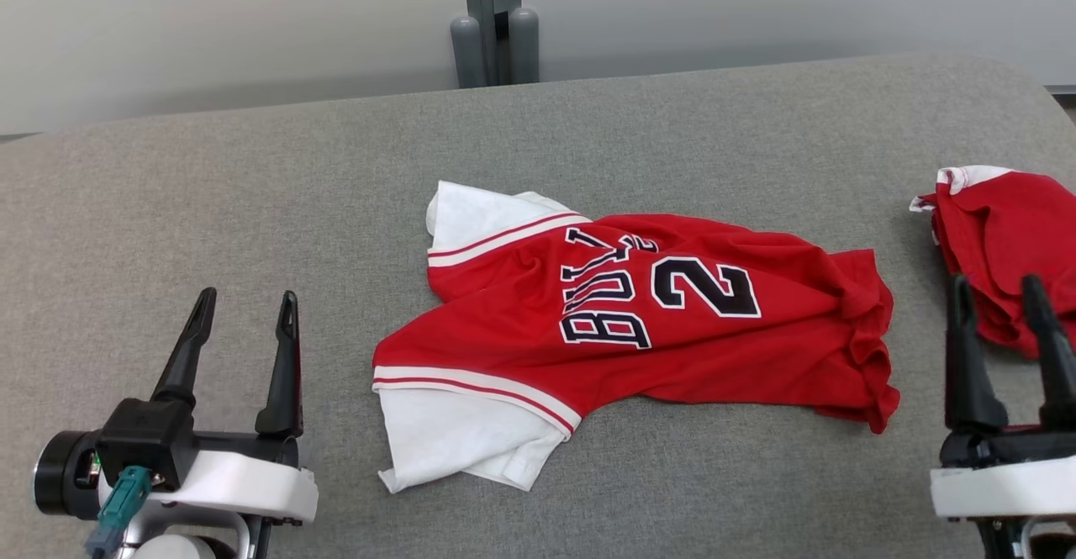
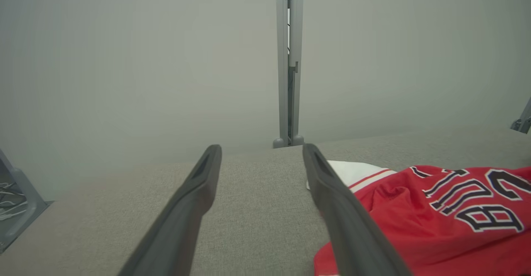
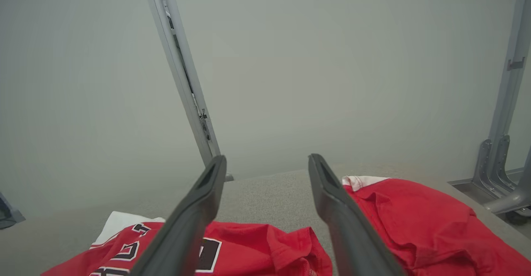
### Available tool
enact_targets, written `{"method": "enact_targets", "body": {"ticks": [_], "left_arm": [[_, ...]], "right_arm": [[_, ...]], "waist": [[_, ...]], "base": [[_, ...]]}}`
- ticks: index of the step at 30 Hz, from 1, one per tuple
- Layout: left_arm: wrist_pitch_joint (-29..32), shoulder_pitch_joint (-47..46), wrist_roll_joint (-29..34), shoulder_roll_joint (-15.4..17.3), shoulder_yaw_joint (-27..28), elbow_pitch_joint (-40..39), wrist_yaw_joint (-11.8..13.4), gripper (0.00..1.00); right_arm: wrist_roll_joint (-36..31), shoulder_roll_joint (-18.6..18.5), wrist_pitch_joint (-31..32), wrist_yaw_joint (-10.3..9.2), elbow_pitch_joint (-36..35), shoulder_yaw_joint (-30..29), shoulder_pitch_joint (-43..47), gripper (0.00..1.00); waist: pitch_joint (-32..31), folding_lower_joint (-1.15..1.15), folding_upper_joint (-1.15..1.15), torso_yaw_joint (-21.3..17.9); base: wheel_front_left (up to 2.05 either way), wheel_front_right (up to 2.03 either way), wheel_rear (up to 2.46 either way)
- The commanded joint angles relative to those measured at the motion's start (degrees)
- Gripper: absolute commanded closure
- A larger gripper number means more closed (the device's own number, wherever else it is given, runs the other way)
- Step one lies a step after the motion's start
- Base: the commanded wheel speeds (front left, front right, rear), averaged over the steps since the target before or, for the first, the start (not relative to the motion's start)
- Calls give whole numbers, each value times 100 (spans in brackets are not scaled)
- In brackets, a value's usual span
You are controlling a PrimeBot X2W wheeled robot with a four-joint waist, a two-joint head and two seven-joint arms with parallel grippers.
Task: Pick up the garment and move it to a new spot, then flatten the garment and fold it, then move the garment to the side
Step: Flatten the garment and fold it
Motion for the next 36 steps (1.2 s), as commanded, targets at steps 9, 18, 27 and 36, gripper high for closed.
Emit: {"method": "enact_targets", "body": {"ticks": [9, 18, 27, 36], "left_arm": [[97, 392, 0, 56, -23, -176, 169, 0], [208, 560, -31, 127, -39, -294, 264, 0], [377, 442, -24, 141, -235, -331, 139, 0], [1101, 504, -416, 160, -825, -46, -506, 0]], "right_arm": [[-519, 49, 115, 3, -39, 494, 538, 0], [-485, 52, 101, 3, 31, 522, 654, 0], [-378, 53, 69, 3, 75, 566, 565, 0], [-368, 52, 68, 3, 141, 621, 476, 0]], "waist": [[-324, 0, 0, -9], [-467, 0, 0, -23], [-412, 0, 0, 24], [-162, 0, 0, -77]], "base": [[0, 0, 0], [0, 0, 0], [0, 0, 0], [0, 0, 0]]}}
